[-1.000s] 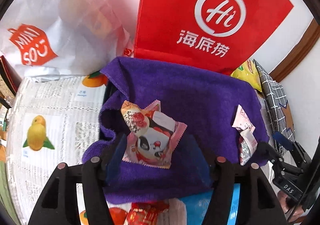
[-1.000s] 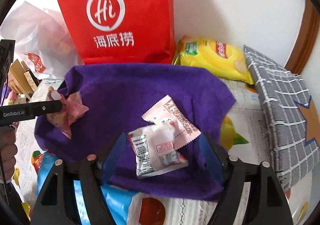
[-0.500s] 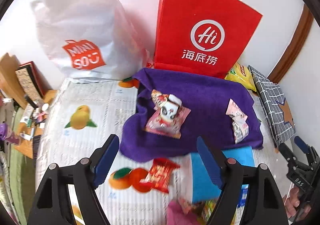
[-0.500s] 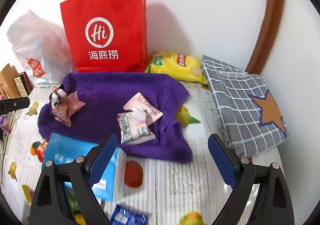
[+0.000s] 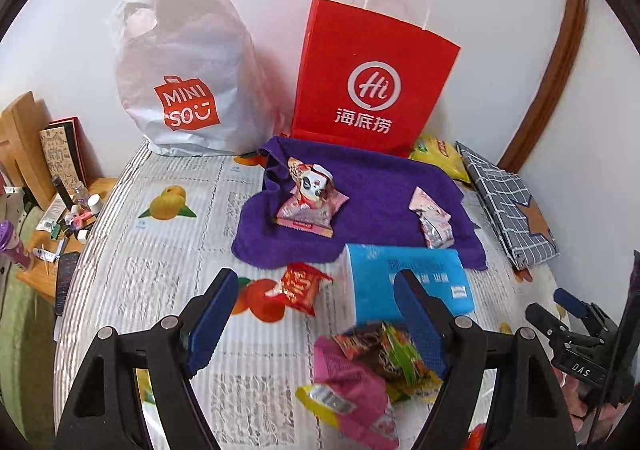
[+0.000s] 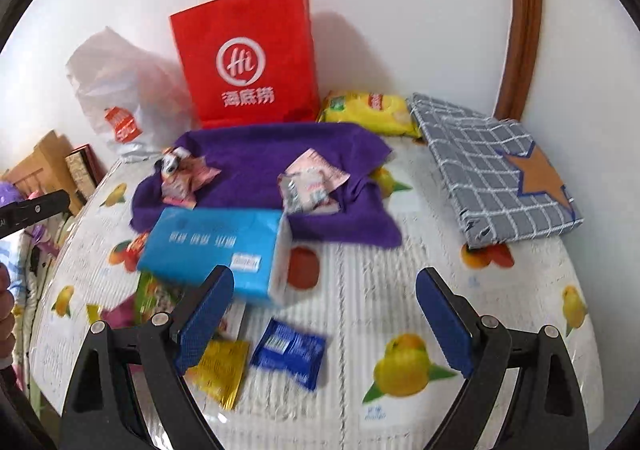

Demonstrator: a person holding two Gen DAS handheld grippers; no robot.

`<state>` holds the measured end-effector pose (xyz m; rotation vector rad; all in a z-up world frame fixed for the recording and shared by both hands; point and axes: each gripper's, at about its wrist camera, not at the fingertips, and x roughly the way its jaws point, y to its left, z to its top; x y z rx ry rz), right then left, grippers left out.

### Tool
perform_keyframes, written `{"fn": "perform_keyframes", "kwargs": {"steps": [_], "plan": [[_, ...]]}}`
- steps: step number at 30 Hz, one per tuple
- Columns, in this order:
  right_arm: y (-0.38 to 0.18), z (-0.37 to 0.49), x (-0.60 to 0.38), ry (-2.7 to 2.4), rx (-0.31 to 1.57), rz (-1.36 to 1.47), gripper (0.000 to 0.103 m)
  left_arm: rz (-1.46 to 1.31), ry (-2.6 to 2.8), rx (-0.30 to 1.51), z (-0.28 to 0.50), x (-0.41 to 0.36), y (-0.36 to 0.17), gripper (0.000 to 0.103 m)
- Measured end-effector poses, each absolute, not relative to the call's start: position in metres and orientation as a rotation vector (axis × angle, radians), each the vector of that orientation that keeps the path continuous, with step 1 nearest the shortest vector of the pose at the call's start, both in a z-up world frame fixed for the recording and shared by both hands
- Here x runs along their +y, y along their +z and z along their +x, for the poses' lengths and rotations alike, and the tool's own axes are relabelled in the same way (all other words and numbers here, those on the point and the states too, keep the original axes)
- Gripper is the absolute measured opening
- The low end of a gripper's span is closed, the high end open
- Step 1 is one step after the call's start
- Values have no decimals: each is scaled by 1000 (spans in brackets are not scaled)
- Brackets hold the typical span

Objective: Organize snacks
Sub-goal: 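Move both open tools back toward the snack pile, then grasp the blue candy packet with the right tool while the left grasps the pink bag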

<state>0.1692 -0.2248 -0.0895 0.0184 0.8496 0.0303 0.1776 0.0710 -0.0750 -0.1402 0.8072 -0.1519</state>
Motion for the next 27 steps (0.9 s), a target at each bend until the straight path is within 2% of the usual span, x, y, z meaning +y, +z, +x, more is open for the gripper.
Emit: {"fn": "perform_keyframes", "kwargs": {"steps": [5, 9, 23, 25, 27], "plan": [[-109, 155, -221, 62, 880, 41, 90, -110, -153, 829, 163, 70, -85, 79], [-133, 155, -217, 70, 947, 52, 76, -139, -160, 877, 160, 76, -99, 79], [-199, 183, -204, 45, 1063, 58, 72, -138, -142, 934, 168, 97, -124, 79], [-201, 181, -199, 26, 1034, 10, 71, -146, -137, 943, 169, 100, -128, 79], [-202, 180, -194, 11, 1018, -36, 67, -150, -132, 957, 171, 101, -133, 79]]}}
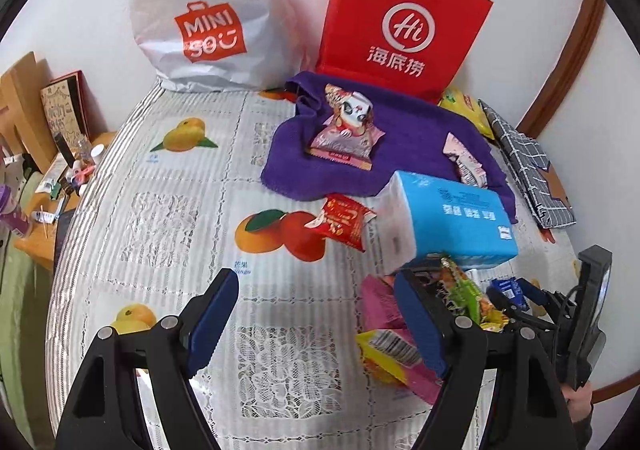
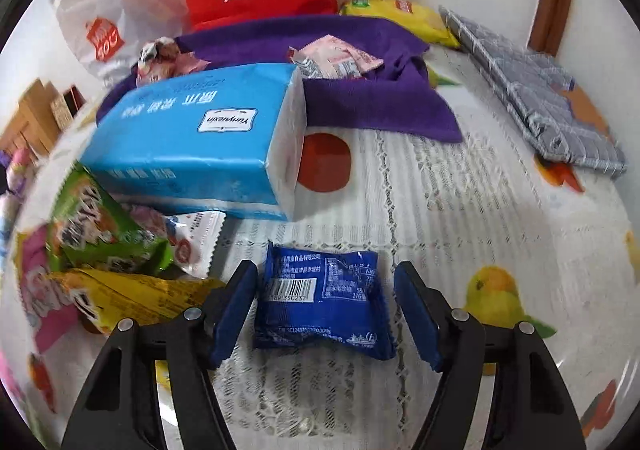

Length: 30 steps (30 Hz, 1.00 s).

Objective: Organize snacks
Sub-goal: 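Grasp the blue candy packet with the right tool while the left grasps the pink bag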

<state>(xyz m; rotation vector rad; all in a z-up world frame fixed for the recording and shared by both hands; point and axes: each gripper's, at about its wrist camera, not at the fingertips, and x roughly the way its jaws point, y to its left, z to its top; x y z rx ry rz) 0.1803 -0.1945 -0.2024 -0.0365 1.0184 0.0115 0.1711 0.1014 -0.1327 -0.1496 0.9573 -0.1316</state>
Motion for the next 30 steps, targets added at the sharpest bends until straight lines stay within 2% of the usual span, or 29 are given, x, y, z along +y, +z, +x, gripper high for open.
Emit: {"fn": "perform_keyframes", "kwargs": {"steps": [1, 2, 6, 19, 30], "plan": [[-202, 179, -193, 16, 1007, -43, 64, -149, -128, 963, 171, 102, -134, 79], [-201, 178, -193, 23, 1000, -45, 54, -150, -126, 966, 171, 103, -136, 79], [-200, 172, -195, 43, 998, -47, 46, -155, -129, 973, 169, 103, -138, 79], [-186, 153, -217, 51, 970, 20, 44, -117, -218, 1027, 162, 56, -146, 83], [-194, 139, -229, 84, 976, -7, 44, -108, -184, 1121, 165, 27, -178, 84]]}}
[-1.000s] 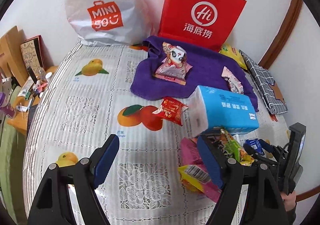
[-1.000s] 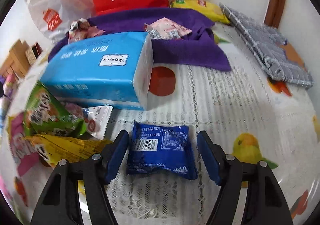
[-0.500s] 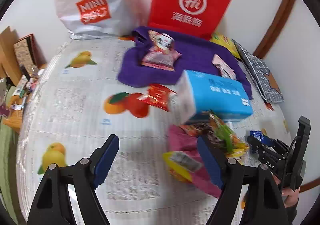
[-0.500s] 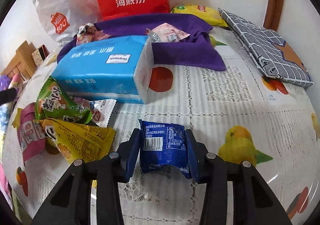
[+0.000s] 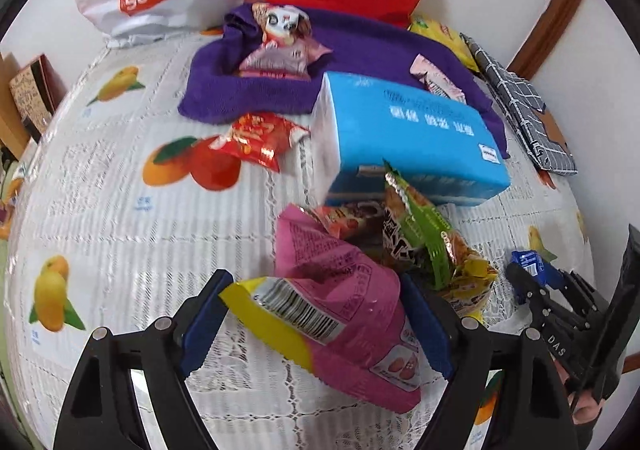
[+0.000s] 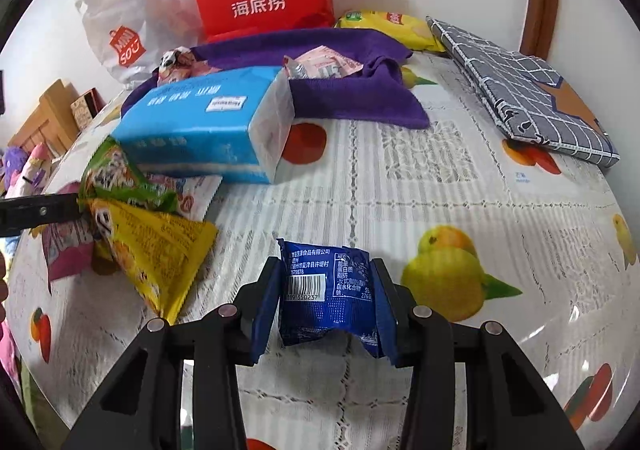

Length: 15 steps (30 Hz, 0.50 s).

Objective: Organize snacks
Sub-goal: 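Grasp the blue candy packet with the right tool while the left grasps the pink bag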

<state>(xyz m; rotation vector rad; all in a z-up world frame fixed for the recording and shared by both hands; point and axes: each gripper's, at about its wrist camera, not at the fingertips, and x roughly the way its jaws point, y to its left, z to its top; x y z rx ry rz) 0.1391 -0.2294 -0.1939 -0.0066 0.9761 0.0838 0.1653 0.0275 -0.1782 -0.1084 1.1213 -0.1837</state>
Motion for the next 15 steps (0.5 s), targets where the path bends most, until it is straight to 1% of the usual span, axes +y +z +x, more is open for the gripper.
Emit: {"fn": "perform_keyframes", "kwargs": {"steps": [4, 6, 7, 9, 10, 12, 14, 15], "plan": [[-198, 137, -232, 84, 971, -12, 46, -117, -173, 1131, 166, 25, -183, 84], [-198, 137, -231, 90, 966, -16, 48, -114, -166, 1142, 168, 22, -187, 84], [-198, 136, -231, 94, 967, -26, 50, -117, -170, 1148, 168, 21, -189, 83], [-198, 134, -231, 91, 970, -43, 55, -130, -188, 1156, 168, 20, -192, 76], [-198, 133, -232, 91, 971, -43, 56, -136, -205, 1156, 167, 19, -192, 71], [-197, 130, -236, 112, 965, -18, 60, -128, -206, 1149, 166, 18, -192, 70], [-198, 129, -239, 124, 963, -4, 60, -123, -217, 1146, 165, 19, -191, 67], [-197, 129, -239, 123, 963, -5, 60, -124, -217, 1145, 165, 21, -190, 67]]}}
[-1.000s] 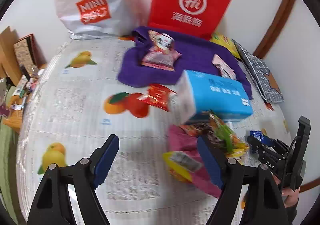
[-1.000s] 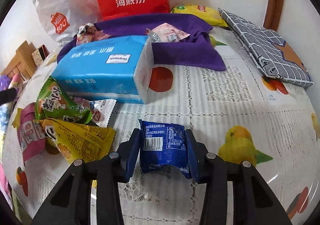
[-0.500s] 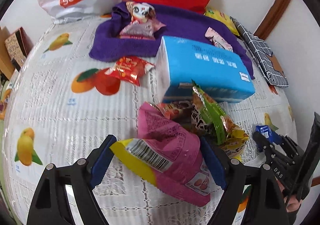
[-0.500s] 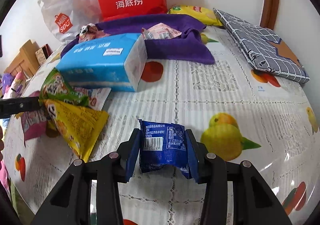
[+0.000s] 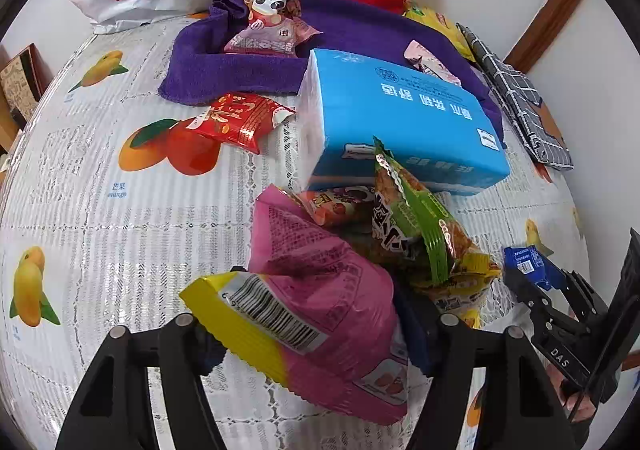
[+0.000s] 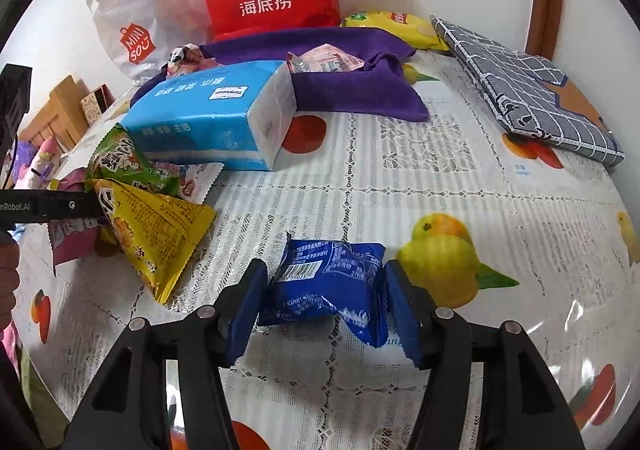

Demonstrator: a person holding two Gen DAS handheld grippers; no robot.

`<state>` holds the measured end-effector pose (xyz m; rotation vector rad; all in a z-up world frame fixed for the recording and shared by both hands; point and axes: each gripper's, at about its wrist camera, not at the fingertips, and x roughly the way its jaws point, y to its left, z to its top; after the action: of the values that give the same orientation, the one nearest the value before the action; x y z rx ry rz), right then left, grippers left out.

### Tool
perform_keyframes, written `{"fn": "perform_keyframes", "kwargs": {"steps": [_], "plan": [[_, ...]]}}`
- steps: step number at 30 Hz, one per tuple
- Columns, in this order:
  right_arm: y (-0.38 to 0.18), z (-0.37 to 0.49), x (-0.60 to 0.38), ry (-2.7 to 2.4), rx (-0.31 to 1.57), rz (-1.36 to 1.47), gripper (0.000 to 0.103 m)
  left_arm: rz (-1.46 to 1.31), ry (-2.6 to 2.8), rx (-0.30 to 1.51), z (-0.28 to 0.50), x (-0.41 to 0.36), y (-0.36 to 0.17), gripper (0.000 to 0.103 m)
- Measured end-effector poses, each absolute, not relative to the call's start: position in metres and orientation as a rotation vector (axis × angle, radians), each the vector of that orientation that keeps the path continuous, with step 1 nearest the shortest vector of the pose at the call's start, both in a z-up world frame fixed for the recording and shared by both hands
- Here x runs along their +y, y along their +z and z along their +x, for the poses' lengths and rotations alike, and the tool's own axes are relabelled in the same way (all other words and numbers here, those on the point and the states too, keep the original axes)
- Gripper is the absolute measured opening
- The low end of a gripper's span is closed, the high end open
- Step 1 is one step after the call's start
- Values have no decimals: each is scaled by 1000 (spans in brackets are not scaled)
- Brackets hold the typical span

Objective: Organize snacks
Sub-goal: 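Grasp the blue candy packet with the right tool while the left grasps the pink bag, then carry the blue packet and pink bag up onto the purple towel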

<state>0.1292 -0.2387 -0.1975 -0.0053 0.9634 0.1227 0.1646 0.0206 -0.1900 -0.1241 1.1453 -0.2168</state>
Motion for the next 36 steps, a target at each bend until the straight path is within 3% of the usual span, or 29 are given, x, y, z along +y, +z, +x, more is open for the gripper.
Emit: {"fn": "perform_keyframes", "kwargs": {"steps": [4, 5, 7, 9, 36], "plan": [[-198, 131, -235, 107, 971, -18, 55, -126, -194, 1139, 162, 28, -188, 66], [-198, 131, -234, 101, 970, -32, 47, -130, -193, 1135, 159, 32, -187, 66], [-198, 132, -231, 101, 972, -48, 43, -139, -189, 1130, 156, 38, -185, 66], [-196, 132, -232, 108, 977, -38, 30, -145, -181, 1124, 153, 45, -183, 66], [-98, 129, -212, 125, 814, -5, 30, -172, -212, 943, 142, 53, -87, 66]]}}
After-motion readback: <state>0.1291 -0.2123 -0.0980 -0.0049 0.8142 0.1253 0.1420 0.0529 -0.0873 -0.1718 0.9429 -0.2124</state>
